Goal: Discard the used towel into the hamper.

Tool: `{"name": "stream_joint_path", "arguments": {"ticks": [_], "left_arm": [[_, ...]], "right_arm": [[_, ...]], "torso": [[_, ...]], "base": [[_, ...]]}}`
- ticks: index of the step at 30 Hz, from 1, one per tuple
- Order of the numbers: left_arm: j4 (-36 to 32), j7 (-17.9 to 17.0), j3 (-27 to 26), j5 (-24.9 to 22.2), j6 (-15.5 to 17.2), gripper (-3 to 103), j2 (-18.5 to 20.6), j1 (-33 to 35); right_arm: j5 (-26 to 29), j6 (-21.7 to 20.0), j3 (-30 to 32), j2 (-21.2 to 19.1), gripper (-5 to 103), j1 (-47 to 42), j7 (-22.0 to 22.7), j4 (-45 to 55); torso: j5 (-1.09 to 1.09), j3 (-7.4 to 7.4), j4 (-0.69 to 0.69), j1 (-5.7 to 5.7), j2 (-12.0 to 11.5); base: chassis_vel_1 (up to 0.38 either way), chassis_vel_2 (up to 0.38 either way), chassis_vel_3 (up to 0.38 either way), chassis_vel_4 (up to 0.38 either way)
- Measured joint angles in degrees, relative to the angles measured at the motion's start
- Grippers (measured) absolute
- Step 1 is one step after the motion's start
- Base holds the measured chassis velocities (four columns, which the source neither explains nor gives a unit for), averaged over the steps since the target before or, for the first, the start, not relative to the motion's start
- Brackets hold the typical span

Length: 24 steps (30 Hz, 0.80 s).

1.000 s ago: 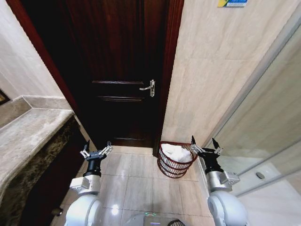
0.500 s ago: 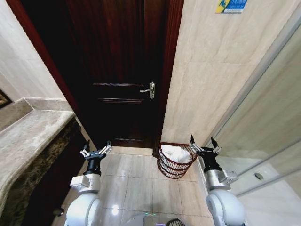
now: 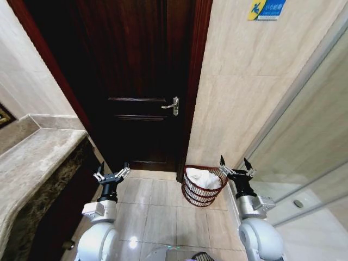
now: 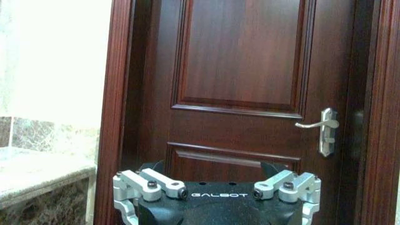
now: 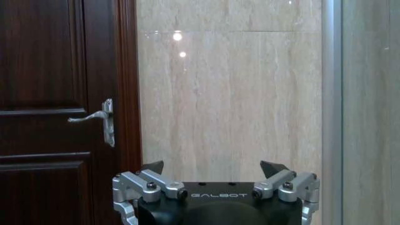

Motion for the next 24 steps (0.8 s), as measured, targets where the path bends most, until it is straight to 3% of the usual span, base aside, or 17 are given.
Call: {"name": "stream_joint_path", "arguments": {"ticks": [24], "left_arm": [[-0.32,0.02,0.29,0.21,0.08,100,-0.02,-0.05]], "right_arm": [[0.01,-0.47,-0.34,-0.40,100,-0.18,0.03,0.50]], "torso": [[0.00,2.70,0.00,2.22,4.91]], "base": [[0.000,0.000,0.000,0.000]]}}
